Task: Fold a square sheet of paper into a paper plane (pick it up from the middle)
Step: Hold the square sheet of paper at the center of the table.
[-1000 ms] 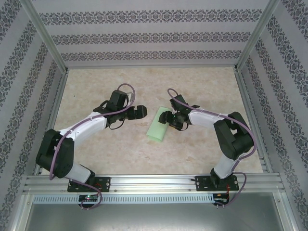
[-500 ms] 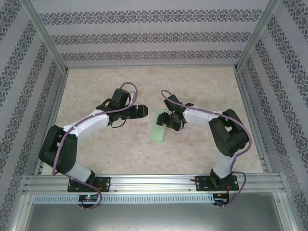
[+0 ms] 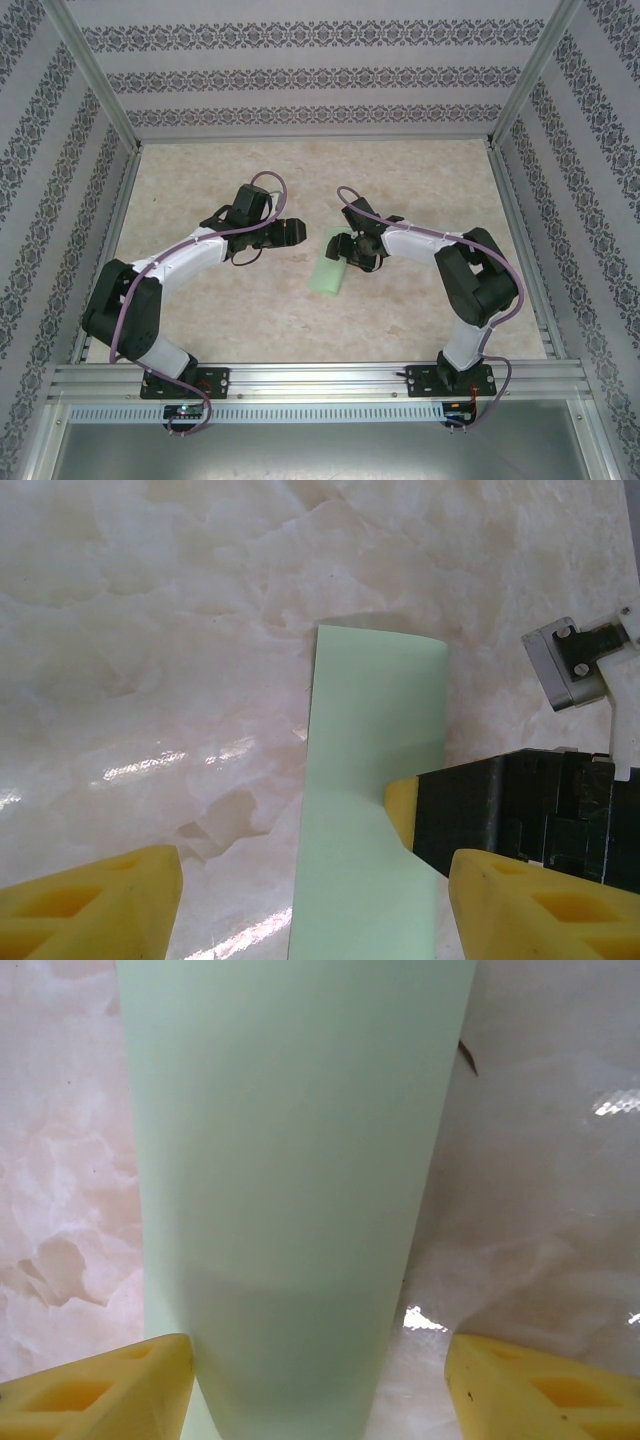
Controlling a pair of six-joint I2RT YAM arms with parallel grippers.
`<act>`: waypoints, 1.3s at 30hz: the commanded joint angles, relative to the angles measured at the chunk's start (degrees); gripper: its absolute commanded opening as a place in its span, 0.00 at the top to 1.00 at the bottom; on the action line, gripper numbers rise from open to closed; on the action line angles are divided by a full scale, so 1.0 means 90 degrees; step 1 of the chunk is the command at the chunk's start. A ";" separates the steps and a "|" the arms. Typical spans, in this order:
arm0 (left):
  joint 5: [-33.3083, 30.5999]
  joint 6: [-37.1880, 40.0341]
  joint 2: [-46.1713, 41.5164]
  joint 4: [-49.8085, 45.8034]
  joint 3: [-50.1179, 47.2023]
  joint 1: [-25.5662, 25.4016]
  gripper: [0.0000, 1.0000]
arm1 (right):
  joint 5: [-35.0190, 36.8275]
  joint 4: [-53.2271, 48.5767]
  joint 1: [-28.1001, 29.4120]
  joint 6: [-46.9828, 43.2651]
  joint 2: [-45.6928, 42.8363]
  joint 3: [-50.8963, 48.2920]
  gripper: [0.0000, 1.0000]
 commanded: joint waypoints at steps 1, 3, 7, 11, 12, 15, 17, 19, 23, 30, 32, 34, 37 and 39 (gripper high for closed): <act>0.0112 0.0058 0.0041 0.0171 0.0132 -0.0047 0.29 | 0.0261 -0.0023 0.0022 0.0210 0.0044 -0.0093 0.31; 0.0116 0.0062 0.0040 0.0161 0.0134 -0.0040 0.29 | 0.0211 -0.0032 0.0052 0.0131 0.0085 -0.0058 0.32; 0.0129 0.0082 0.0016 0.0138 0.0144 -0.0042 0.29 | 0.0267 -0.0246 0.0057 0.0004 0.0176 0.0053 0.33; 0.0112 0.0097 0.0006 0.0116 0.0144 -0.0045 0.30 | 0.0437 -0.0652 0.0054 -0.0170 0.0297 0.0254 0.37; 0.0119 0.0097 0.0009 0.0112 0.0142 -0.0047 0.30 | 0.0454 -0.0697 0.0066 -0.0178 0.0331 0.0282 0.34; 0.0126 0.0087 0.0001 0.0129 0.0137 -0.0047 0.30 | 0.0554 -0.0780 0.0107 -0.0161 0.0410 0.0344 0.33; 0.0125 0.0068 0.0006 0.0155 0.0122 -0.0049 0.30 | 0.0501 -0.0729 0.0116 -0.0196 0.0477 0.0344 0.33; 0.0147 0.0067 0.0018 0.0151 0.0129 -0.0041 0.30 | 0.0526 -0.0783 0.0125 -0.0191 0.0539 0.0378 0.33; 0.0150 0.0087 0.0016 0.0150 0.0132 -0.0055 0.32 | 0.0547 -0.0774 0.0107 -0.0228 0.0570 0.0322 0.34; 0.0246 0.0077 0.0099 0.0180 0.0142 -0.0050 0.35 | 0.0466 -0.0817 0.0116 -0.0349 0.0712 0.0401 0.34; 0.0226 0.0044 0.0118 0.0165 0.0142 -0.0050 0.35 | 0.0498 -0.0828 0.0103 -0.0284 0.0740 0.0393 0.34; 0.0194 0.0021 0.0100 0.0170 0.0141 -0.0051 0.35 | 0.0560 -0.0848 0.0103 -0.0224 0.0721 0.0371 0.35; 0.0154 0.0028 0.0089 0.0163 0.0130 -0.0049 0.35 | 0.0297 -0.0593 0.0078 -0.0284 0.0561 0.0222 0.34; 0.0150 0.0039 0.0090 0.0140 0.0136 -0.0049 0.35 | 0.0274 -0.0598 0.0043 -0.0343 0.0435 0.0188 0.34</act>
